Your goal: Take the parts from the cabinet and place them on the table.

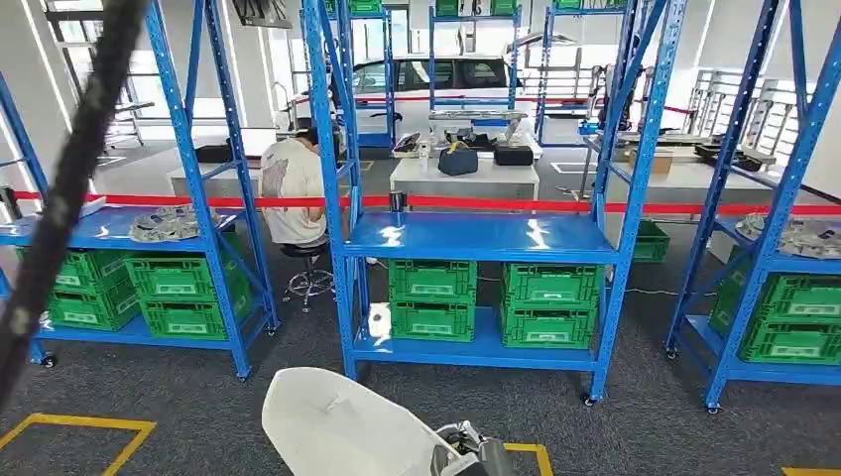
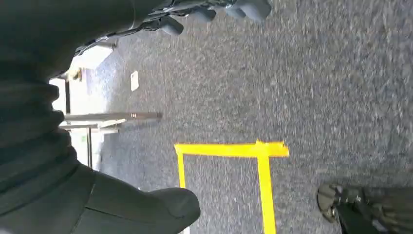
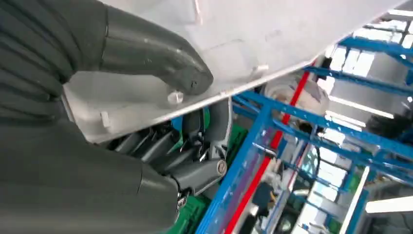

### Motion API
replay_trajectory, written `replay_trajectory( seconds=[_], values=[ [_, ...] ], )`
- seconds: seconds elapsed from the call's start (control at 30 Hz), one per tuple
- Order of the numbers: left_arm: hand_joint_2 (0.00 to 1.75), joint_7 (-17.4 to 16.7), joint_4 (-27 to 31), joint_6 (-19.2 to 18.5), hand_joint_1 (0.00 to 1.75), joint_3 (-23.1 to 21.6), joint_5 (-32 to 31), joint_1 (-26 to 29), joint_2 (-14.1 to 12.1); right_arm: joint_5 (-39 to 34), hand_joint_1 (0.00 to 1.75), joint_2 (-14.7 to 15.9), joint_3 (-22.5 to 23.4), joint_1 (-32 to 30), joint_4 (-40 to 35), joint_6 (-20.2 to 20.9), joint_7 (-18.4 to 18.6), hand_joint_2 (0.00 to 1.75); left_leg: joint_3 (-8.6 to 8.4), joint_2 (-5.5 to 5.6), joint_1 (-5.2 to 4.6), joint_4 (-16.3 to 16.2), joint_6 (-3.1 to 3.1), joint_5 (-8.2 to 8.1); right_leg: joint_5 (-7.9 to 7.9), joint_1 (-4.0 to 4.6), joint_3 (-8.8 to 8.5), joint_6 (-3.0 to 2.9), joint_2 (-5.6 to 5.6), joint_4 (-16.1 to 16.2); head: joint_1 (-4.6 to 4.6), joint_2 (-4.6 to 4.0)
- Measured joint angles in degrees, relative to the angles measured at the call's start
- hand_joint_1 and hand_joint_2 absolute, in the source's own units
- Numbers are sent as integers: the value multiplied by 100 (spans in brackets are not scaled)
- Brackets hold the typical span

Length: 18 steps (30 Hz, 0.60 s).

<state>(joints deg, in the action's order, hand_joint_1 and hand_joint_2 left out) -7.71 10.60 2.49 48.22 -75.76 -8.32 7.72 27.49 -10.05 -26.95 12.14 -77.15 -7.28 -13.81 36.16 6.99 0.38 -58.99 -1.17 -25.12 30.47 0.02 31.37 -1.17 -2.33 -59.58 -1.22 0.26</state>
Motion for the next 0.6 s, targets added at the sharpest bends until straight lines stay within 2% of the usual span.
replay_trajectory(
  seconds=[0.03,0.07,0.1,0.13,0.17,0.2,0.23,0.27,0.3,0.33,0.37,0.4,0.43,0.5,0.53,0.57,0.6],
  values=[
    [175,0,4,0,0,0,0,20,-35,13,175,-18,2,3,-15,9,4,175,42,-21,1,-22,-10,-7,-64,-74,-29,-56,106,83,0,0],
    [175,4,-9,-2,0,0,-2,23,-4,20,175,-26,2,-3,-37,35,18,175,93,-312,-39,-148,-40,-118,-84,-73,-37,-91,149,108,-28,0],
    [175,4,-7,-2,0,0,0,12,-7,22,175,-28,2,-6,-55,48,20,175,227,-481,-27,-444,-77,-313,-95,-73,-31,-108,217,112,-33,0],
    [175,9,-7,-2,0,0,0,3,-7,26,175,-28,4,-13,-61,57,24,175,403,-577,-7,-851,-111,-527,-94,-71,-19,-108,295,111,-37,0],
    [175,9,-7,-2,0,0,0,4,-7,26,175,-28,4,-27,-61,68,26,175,579,-627,10,-1275,-139,-718,-94,-69,-12,-108,371,109,-35,0],
    [175,9,-9,-2,0,0,0,11,-7,26,175,-28,4,-40,-61,76,24,175,716,-650,29,-1613,-164,-830,-94,-71,-2,-107,453,107,-37,0],
    [175,9,-9,-2,0,0,0,17,-7,26,175,-28,4,-51,-61,79,26,175,704,-670,53,-1652,-179,-780,-94,-74,1,-104,539,105,-35,0],
    [175,4,-9,-2,0,0,0,24,-9,26,175,-28,4,-51,-64,72,28,175,570,-692,70,-1446,-188,-643,-93,-77,1,-101,610,103,-37,0],
    [175,9,-7,-2,0,0,0,25,-15,26,175,-28,7,-48,-66,70,26,175,305,-737,78,-995,-196,-422,-84,-86,-4,-87,685,96,-35,0],
    [175,9,-4,-2,0,0,0,21,-17,26,175,-28,7,-46,-77,68,26,175,4,-862,78,-469,-196,-209,-70,-93,-15,-65,753,87,-37,0],
    [175,9,-4,-2,0,0,0,9,-17,26,175,-31,7,-46,-94,66,26,175,-212,-1152,63,-25,-195,-169,-53,-85,-27,-33,816,78,-35,0],
    [175,13,-4,-2,0,0,0,-11,-13,26,175,-28,9,-42,-101,63,24,175,-260,-1219,-9,31,-111,-208,-37,-35,-17,15,864,59,-44,0],
    [175,13,-4,-2,0,0,-2,-7,-13,26,175,-31,9,-37,-101,66,24,175,-229,-1111,-16,16,-51,-187,-51,-32,-22,52,900,70,-15,0],
    [175,11,-7,-2,0,0,0,20,-15,26,175,-37,9,-36,-112,66,24,175,-180,-993,-40,5,15,-185,-59,-33,-49,112,1030,103,-18,0],
    [175,11,-4,-2,0,0,0,22,-18,26,175,-42,11,-29,-127,66,28,175,-208,-914,-11,56,73,-153,-31,-50,-77,164,1064,103,-15,0],
    [175,11,-7,-2,0,0,0,33,-6,29,175,-39,15,-21,-138,68,30,175,-225,-852,9,86,110,-127,47,-79,-59,203,795,17,-13,0],
    [175,6,-4,-2,0,0,0,17,-11,29,175,-39,15,-18,-144,77,20,175,-213,-793,12,93,167,-110,240,-89,78,203,469,-262,-13,0]
  ],
)
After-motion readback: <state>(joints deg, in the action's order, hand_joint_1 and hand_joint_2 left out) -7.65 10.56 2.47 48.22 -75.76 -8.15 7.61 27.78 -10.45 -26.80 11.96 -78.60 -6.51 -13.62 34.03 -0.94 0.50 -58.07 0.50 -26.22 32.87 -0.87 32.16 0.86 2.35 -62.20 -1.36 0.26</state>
